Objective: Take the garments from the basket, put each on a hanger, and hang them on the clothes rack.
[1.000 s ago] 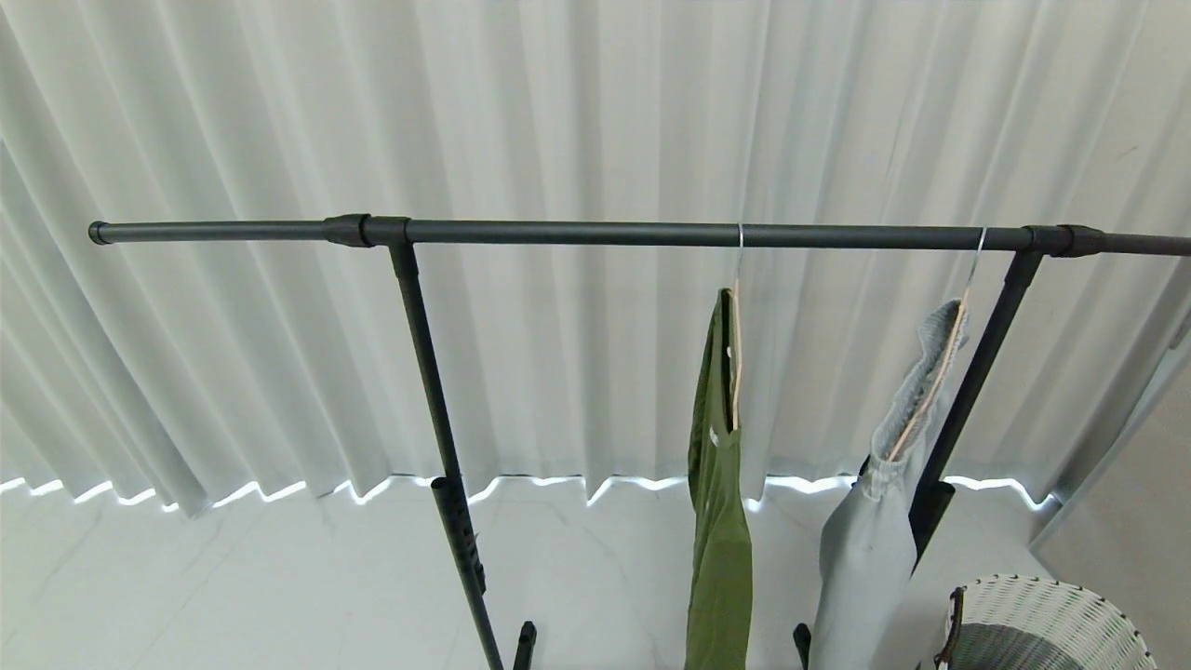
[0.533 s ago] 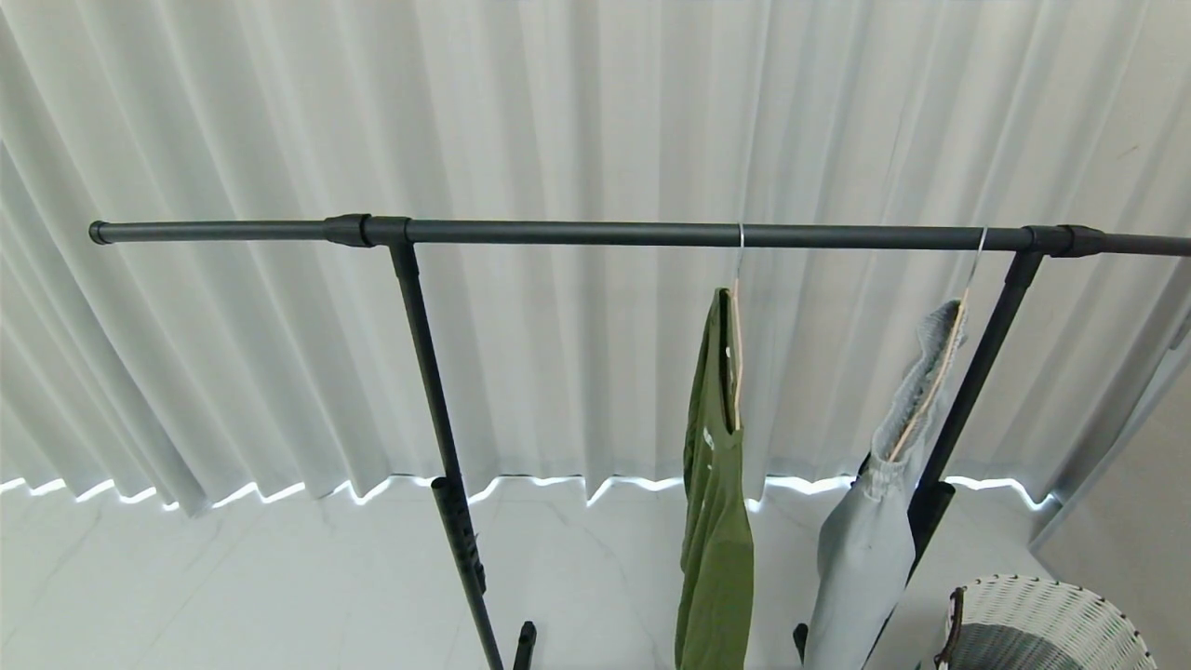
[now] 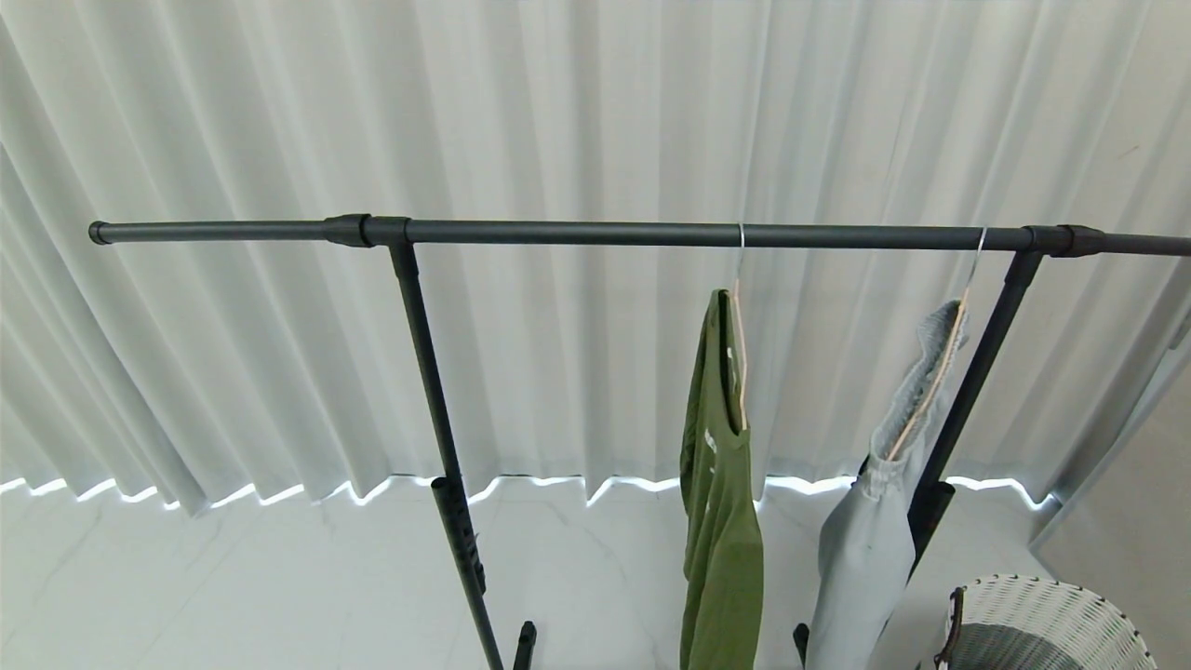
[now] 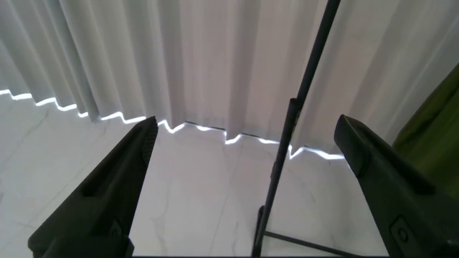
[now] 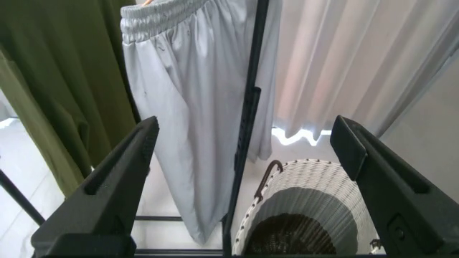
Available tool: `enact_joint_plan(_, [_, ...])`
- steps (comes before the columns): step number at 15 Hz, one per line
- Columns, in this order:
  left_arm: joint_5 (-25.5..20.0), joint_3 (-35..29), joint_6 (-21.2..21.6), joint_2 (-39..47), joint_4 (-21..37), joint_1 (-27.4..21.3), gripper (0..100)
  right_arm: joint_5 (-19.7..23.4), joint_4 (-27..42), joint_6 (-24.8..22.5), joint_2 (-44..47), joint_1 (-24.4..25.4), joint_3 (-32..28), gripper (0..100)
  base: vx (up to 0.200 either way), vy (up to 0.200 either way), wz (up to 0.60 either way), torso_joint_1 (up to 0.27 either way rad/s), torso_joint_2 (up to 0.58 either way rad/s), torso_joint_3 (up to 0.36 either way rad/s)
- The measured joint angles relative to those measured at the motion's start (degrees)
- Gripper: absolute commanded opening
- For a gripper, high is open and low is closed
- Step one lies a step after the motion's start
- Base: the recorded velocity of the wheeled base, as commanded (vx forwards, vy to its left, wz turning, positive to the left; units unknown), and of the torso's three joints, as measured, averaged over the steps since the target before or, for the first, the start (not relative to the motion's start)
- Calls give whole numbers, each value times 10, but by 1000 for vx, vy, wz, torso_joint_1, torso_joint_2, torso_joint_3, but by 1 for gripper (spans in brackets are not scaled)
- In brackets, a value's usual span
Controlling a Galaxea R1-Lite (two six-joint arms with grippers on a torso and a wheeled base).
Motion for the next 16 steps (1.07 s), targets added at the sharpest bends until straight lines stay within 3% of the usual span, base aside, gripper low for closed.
enact_joint_plan(16, [0, 0, 0, 0, 0, 0, 100, 0, 0, -1, 0, 0, 0, 100, 0, 0, 0, 0, 0, 0])
